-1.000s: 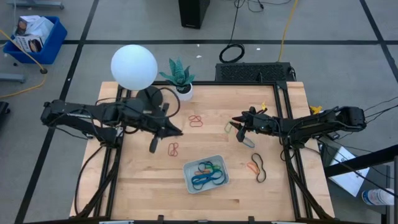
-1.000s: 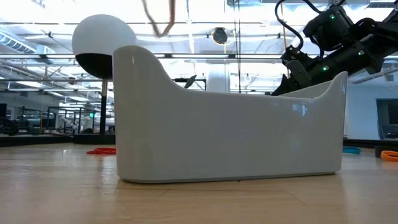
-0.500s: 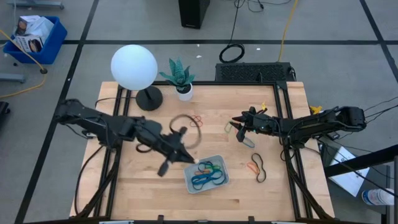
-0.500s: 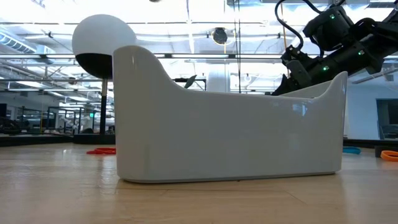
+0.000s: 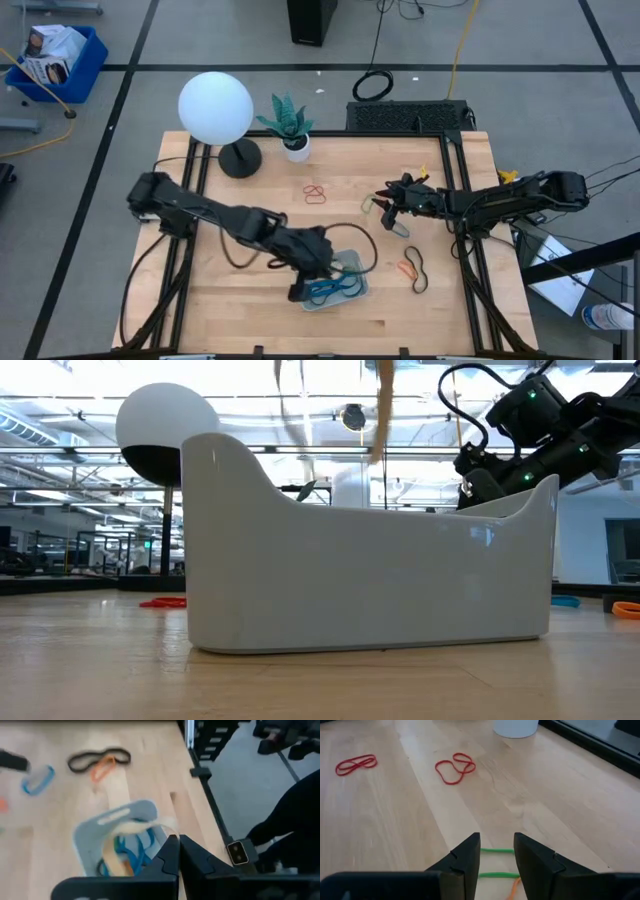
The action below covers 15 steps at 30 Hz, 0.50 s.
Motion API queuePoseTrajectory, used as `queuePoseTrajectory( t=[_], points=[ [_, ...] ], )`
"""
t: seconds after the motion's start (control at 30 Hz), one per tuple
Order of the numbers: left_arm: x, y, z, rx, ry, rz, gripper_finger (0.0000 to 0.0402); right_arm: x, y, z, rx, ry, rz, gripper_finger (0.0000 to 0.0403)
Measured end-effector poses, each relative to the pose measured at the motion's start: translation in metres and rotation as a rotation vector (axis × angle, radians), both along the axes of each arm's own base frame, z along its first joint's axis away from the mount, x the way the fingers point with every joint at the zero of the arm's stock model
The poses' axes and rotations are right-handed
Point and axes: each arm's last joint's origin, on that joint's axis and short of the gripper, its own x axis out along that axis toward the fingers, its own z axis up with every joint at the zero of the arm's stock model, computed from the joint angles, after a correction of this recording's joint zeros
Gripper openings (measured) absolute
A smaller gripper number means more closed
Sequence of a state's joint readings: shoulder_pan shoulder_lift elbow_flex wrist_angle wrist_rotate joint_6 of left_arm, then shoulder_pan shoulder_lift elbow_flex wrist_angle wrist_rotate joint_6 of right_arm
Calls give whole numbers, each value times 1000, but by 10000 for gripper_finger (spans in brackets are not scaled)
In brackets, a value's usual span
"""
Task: Pick and place rubber bands into bin
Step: Put the brown rubber band into the gray bin
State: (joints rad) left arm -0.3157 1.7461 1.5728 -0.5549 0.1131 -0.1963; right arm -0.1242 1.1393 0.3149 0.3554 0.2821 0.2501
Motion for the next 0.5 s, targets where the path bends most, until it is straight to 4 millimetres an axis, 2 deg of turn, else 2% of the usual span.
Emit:
queuePoseTrajectory(
  t=[0.3,0.5],
  points=[
    [25,-8,-60,-1,197,41,6,-20,3,-25,104,14,-66,114],
    [32,-10,-92,20,307,64,4,-33,5,-38,163,-23,-104,114]
  ],
)
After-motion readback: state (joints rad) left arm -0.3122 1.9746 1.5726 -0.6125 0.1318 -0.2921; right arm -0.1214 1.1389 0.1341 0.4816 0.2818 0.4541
